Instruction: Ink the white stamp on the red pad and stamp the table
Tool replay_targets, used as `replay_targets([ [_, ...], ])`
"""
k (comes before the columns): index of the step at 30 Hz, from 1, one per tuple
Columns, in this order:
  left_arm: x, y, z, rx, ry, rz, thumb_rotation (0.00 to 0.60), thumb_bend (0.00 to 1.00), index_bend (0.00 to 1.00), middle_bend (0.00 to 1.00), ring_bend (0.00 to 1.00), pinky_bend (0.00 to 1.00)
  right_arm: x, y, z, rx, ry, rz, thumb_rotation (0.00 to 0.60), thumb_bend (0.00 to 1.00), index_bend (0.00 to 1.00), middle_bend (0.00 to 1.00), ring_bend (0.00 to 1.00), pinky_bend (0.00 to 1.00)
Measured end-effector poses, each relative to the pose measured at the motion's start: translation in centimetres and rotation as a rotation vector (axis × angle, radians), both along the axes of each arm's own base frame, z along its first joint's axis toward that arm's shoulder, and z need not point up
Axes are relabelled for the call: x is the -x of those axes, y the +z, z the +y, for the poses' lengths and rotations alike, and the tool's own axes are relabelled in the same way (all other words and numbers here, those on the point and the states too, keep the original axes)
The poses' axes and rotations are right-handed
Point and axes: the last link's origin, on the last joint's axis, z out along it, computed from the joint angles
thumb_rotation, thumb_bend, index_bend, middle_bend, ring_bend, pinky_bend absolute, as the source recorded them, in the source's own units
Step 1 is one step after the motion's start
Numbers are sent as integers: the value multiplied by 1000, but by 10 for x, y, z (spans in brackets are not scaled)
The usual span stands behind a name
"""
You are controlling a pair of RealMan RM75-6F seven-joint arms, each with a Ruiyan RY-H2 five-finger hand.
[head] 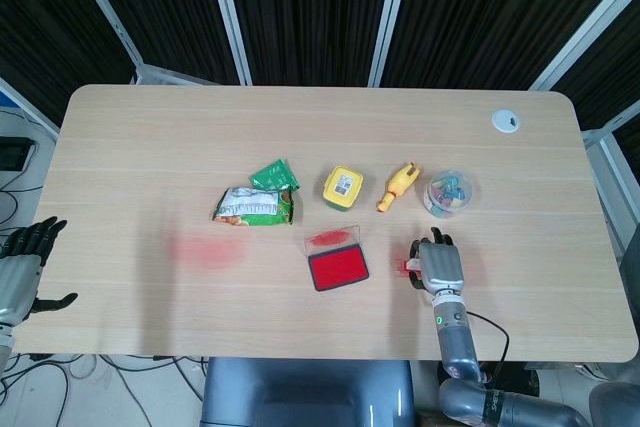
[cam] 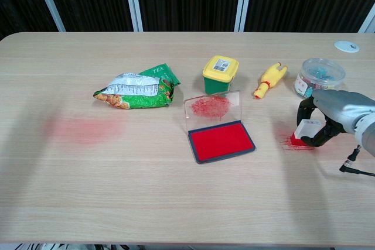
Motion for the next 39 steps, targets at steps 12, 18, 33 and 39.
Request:
replay_targets([
  [12, 0, 0, 0, -3, -1, -1, 600, 0, 0, 0, 0, 0, -2, -4, 1, -7, 5, -5, 600, 399, 477, 383, 108, 166],
  [18, -1, 0, 0, -3, -2, -1, 600, 0, 0, 0, 0, 0, -2, -2, 0, -4, 1, -6, 600, 399, 477, 383, 109, 166],
  [33, -1, 0, -1, -3, 0, -3, 600, 0, 0, 0, 0, 0, -2, -1, -1, -2, -4, -2, 600, 410, 483, 383, 108, 167],
  [39, -1, 0, -1, -3, -2, 2, 600, 0, 0, 0, 0, 0, 0, -1, -2, -1, -6, 6, 600, 435, 491, 389, 114, 167],
])
